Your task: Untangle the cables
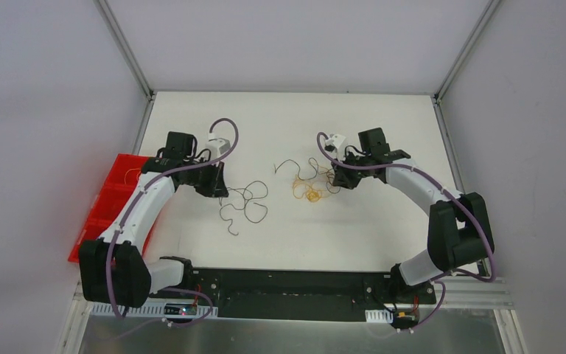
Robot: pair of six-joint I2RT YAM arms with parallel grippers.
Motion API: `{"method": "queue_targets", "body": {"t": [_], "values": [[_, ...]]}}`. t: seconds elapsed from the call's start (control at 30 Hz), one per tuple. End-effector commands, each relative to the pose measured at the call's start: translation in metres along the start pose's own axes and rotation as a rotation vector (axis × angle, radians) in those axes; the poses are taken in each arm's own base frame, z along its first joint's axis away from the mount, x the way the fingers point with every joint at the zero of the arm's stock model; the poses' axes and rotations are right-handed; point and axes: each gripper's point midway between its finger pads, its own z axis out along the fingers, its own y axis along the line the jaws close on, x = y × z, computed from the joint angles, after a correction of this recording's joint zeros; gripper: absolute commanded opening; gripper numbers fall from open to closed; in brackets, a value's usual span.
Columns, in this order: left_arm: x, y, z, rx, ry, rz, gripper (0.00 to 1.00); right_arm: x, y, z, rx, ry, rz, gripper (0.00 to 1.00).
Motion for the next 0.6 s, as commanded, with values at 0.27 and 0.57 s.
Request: {"method": "queue_targets", "body": {"t": [0.27, 0.57], "values": [[0.001, -0.020, 0.070, 0.012, 0.160, 0.040, 0.00, -0.028, 0.009, -0.020, -0.026, -0.054, 0.041, 0.12], [-0.001, 0.001, 0.104, -0.042, 0.222, 0.020, 0.44, -0.024, 0.013, -0.022, -0.031, -0.048, 0.050, 0.12]]}}
